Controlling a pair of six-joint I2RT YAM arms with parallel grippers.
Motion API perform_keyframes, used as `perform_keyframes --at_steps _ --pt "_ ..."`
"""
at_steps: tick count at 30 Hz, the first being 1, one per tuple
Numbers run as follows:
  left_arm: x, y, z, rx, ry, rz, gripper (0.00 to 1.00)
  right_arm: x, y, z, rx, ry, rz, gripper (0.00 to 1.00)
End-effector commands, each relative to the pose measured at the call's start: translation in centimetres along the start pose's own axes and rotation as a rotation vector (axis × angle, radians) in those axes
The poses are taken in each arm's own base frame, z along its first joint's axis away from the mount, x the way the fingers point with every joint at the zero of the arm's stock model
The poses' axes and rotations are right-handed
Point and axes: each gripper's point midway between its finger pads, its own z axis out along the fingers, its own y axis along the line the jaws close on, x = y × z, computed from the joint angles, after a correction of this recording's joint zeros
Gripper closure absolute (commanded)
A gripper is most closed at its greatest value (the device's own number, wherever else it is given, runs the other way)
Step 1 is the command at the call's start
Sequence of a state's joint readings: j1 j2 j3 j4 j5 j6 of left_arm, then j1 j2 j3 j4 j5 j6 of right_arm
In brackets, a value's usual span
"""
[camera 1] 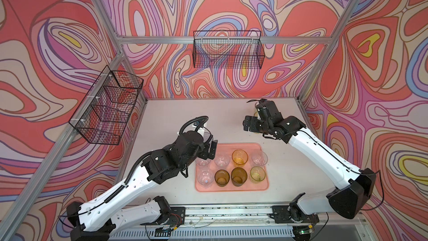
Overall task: Place the glasses into the tray
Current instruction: Pick up the glass from the top-right of the table.
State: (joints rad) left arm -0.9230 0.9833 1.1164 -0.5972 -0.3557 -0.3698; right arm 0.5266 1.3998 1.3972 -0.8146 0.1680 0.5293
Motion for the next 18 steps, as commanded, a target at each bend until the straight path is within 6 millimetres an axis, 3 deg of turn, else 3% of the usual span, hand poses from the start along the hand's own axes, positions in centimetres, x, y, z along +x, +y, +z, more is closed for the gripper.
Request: perform_keyframes --at_steps 1,8,17,18 --pt "-1.9 -0.6 -0.3 0.037 -0.106 0.032 0.0 0.0 -2.6 0.3 0.064 -0.005 -0.002 0.02" --pt "-3.4 1.1 -1.4 -0.047 -0.199 0.112 0.0 -1.2 -6.9 0.4 0.118 -0.012 0.081 0.02" --pt "-1.3 2.5 -1.5 -0.08 -0.268 0.214 0.0 -3.1 -9.4 1.4 0.12 -0.021 0.137 0.02" --pt "-1.8 2.3 -1.9 -0.06 -0.296 0.2 0.0 -3.2 -9.5 1.7 0.112 -0.017 0.146 0.02"
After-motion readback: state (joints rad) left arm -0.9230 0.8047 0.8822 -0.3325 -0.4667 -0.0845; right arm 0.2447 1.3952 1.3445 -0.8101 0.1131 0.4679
